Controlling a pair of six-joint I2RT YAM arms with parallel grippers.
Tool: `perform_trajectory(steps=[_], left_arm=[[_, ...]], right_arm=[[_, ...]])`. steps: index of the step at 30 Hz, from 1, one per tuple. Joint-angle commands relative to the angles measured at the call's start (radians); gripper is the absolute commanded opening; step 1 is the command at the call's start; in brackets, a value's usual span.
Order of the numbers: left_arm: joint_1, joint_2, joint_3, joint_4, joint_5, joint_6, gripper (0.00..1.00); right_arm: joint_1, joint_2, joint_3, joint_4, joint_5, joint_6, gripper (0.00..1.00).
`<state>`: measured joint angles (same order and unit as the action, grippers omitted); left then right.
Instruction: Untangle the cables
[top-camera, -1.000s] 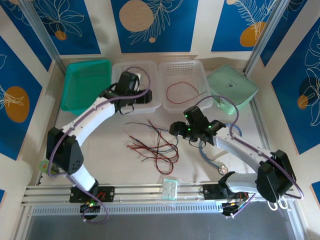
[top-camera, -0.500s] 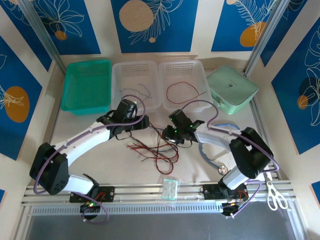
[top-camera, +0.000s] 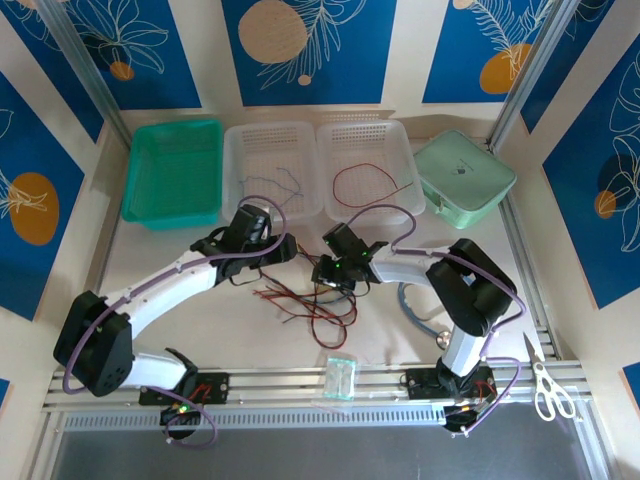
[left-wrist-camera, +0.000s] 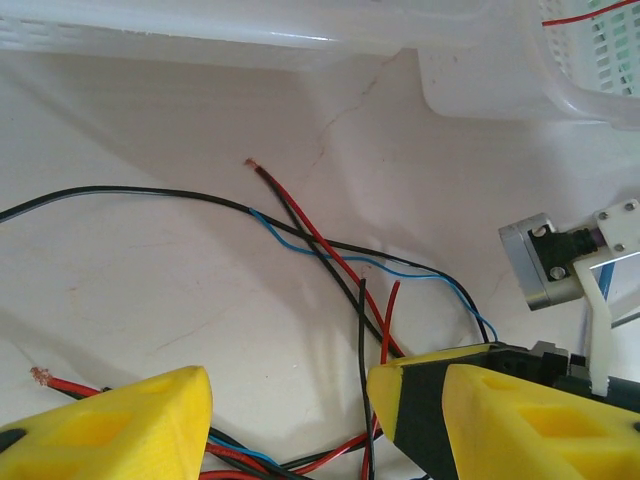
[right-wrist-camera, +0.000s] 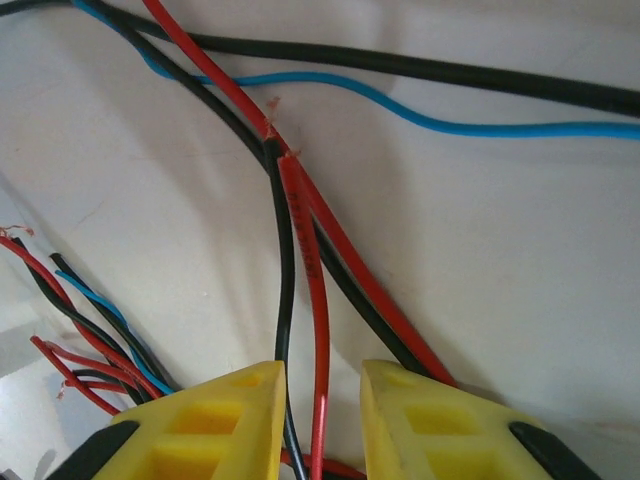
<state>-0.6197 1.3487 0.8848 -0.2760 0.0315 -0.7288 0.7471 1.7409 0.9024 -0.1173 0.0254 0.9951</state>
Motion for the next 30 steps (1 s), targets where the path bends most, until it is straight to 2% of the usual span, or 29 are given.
perform_trajectory(steps=[1,9,14,17,23,30], left_arm=[[-0.007,-0.031,-0.017,-0.001,0.020,-0.013,0.62],[-0.009,-0.046,-0.005,-0.012,0.018,-0.013,0.62],[-0.009,-0.051,0.018,-0.037,0.039,-0.022,0.62],[-0.009,-0.068,0.044,-0.035,0.081,-0.048,0.62],[-0.010,-0.081,0.117,-0.063,0.088,-0.043,0.62],[-0.009,-0.072,0.159,-0.087,0.079,-0.018,0.63]], right_arm=[[0.008,0.016,0.016,0.014,-0.007,0.013,0.24],[0.000,0.041,0.025,0.051,-0.023,0.009,0.15],[-0.002,-0.022,0.019,0.033,-0.025,0.004,0.00],[0.001,-0.111,0.025,-0.012,-0.009,-0.010,0.00],[-0.014,-0.304,0.068,-0.091,0.052,-0.075,0.00],[-0.079,-0.465,0.085,-0.007,0.082,-0.148,0.00]])
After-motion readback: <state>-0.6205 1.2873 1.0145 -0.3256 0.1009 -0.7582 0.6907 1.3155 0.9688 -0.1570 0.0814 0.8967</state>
